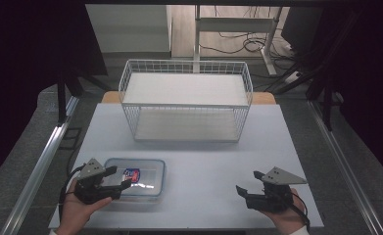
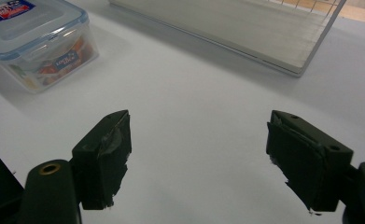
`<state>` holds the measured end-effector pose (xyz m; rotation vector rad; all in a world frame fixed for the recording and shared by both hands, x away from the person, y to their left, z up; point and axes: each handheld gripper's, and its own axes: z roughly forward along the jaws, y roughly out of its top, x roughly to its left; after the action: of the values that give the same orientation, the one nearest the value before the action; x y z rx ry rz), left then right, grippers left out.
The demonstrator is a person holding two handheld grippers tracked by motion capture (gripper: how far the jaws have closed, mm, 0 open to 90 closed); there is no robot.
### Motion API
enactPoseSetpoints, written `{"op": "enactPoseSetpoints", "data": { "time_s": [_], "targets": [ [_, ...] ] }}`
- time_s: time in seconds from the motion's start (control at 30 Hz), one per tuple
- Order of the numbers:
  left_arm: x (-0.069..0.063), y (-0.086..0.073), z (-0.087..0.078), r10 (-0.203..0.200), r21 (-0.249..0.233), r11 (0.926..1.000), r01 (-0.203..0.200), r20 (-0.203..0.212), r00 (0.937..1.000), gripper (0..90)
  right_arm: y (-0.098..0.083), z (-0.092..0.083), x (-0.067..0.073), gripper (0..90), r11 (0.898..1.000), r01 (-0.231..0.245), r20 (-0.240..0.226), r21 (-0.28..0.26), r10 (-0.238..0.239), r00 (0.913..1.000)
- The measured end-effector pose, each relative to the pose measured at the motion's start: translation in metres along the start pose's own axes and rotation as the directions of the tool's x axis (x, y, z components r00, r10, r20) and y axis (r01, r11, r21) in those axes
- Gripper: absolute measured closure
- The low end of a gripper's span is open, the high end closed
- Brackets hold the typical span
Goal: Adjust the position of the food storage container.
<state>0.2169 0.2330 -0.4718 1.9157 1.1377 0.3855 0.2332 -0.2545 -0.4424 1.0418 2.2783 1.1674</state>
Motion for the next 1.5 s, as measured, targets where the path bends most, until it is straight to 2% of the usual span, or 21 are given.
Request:
{"op": "enactPoseSetpoints", "data": {
  "time_s": [0.2,0.3,0.4,0.53,0.73,0.9,1.0,1.1,1.27,1.43,1.5],
  "targets": [
    [-0.002,0.001,-0.001,0.004,-0.007,1.0000,-0.004,0.003,1.0000,26.5,-0.003,-0.002,-0.001,23.3,1.000,-0.009,-0.003,0.002,0.009,1.0000],
    [-0.003,0.002,-0.002,0.009,-0.008,0.9999,-0.009,0.002,1.0000,26.5,-0.001,-0.003,-0.001,24.0,0.998,-0.065,-0.063,-0.017,0.063,0.9960],
    [-0.002,0.002,-0.005,0.011,-0.013,0.9998,-0.011,0.000,0.9999,26.5,0.000,-0.004,-0.001,24.1,0.998,-0.057,-0.058,-0.023,0.056,0.9967],
    [0.003,0.006,-0.009,-0.020,-0.024,0.9995,0.020,-0.007,0.9998,26.3,-0.001,-0.005,-0.001,24.3,0.998,-0.059,-0.049,-0.022,0.058,0.9971],
    [0.008,0.011,-0.008,-0.018,-0.023,0.9996,0.018,-0.011,0.9998,26.3,-0.005,-0.009,-0.002,25.1,0.998,-0.066,-0.039,-0.019,0.065,0.9971],
    [0.011,0.012,-0.010,-0.026,-0.023,0.9994,0.026,-0.013,0.9996,26.7,-0.007,-0.005,-0.005,25.3,0.997,-0.072,-0.028,-0.006,0.072,0.9970],
    [0.014,0.013,-0.015,-0.039,-0.035,0.9986,0.039,-0.011,0.9992,31.2,-0.009,-0.003,-0.005,25.3,0.996,-0.086,-0.033,0.005,0.086,0.9958],
    [0.017,0.015,-0.019,-0.051,-0.038,0.9980,0.051,-0.004,0.9987,32.3,-0.008,-0.006,-0.006,25.6,0.992,-0.126,-0.065,-0.015,0.125,0.9900],
    [0.025,0.018,-0.027,-0.067,-0.022,0.9975,0.067,-0.010,0.9977,34.7,-0.008,-0.006,-0.006,25.7,0.992,-0.124,-0.051,-0.013,0.124,0.9910],
    [0.039,0.016,-0.037,-0.114,-0.002,0.9935,0.114,-0.031,0.9930,45.2,-0.009,-0.005,-0.006,25.7,0.993,-0.120,-0.044,-0.004,0.120,0.9918],
    [0.046,0.013,-0.038,-0.116,0.024,0.9927,0.118,-0.064,0.9912,52.8,-0.010,-0.003,-0.006,25.7,0.992,-0.123,-0.046,0.003,0.123,0.9913]
  ]
}}
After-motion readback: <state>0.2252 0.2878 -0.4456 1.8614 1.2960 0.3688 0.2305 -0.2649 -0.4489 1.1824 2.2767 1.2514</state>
